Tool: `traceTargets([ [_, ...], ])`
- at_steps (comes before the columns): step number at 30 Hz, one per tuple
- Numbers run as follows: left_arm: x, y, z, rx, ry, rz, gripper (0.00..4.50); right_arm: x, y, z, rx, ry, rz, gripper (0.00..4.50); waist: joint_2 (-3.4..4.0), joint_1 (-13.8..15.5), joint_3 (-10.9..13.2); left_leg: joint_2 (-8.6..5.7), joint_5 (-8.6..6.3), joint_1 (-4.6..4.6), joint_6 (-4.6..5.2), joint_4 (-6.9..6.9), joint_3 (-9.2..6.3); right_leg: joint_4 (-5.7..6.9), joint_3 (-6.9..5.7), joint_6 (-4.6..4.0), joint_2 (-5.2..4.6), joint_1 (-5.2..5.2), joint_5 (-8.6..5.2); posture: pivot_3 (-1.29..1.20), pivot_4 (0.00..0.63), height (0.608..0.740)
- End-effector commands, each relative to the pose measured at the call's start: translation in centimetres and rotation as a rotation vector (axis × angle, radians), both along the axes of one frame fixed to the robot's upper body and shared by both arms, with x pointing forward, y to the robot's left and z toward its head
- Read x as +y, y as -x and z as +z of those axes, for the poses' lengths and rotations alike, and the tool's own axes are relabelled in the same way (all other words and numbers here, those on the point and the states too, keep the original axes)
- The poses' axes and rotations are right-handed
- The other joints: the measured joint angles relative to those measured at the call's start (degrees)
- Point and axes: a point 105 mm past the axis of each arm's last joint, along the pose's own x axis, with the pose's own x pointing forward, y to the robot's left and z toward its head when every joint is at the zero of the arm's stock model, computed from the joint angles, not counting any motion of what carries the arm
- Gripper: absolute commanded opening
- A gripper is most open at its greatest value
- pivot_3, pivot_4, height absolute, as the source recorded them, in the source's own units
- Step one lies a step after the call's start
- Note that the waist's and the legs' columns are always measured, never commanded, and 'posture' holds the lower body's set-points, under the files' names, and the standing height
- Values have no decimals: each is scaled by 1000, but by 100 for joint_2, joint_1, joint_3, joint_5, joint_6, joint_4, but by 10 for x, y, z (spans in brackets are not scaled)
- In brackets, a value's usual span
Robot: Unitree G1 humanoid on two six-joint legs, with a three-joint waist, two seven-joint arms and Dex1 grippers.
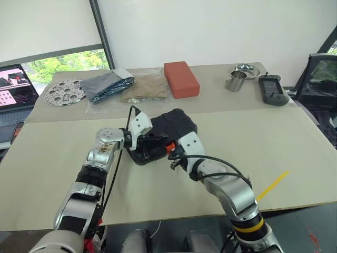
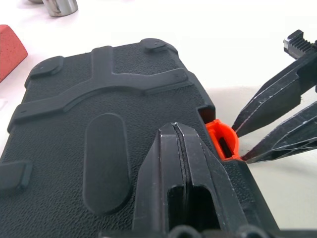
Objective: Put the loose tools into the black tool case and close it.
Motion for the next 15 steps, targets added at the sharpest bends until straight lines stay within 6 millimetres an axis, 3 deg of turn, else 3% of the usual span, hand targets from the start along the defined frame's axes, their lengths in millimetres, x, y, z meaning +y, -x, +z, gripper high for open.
traceTargets([
  [1, 4, 9, -35, 128, -45, 13, 0, 8, -5, 23, -98, -39, 18, 1024, 0, 0, 0, 0, 0, 0, 0, 0, 0, 0, 0, 0, 0, 0, 0, 0, 150, 740],
  [7, 12, 7, -34, 129, -32, 48, 0, 1, -1, 23, -97, -39, 28, 1024, 0, -2, 0, 1, 0, 1, 0, -1, 1, 0, 2, 0, 0, 0, 0, 0, 150, 740],
  [15, 40, 15, -7, 81, 110, 147, 0, -41, 15, 25, -185, -22, 166, 1024, -7, -23, 5, 0, -8, -7, 7, -7, 8, -16, 9, 2, -6, -2, -1, 0, 150, 740],
])
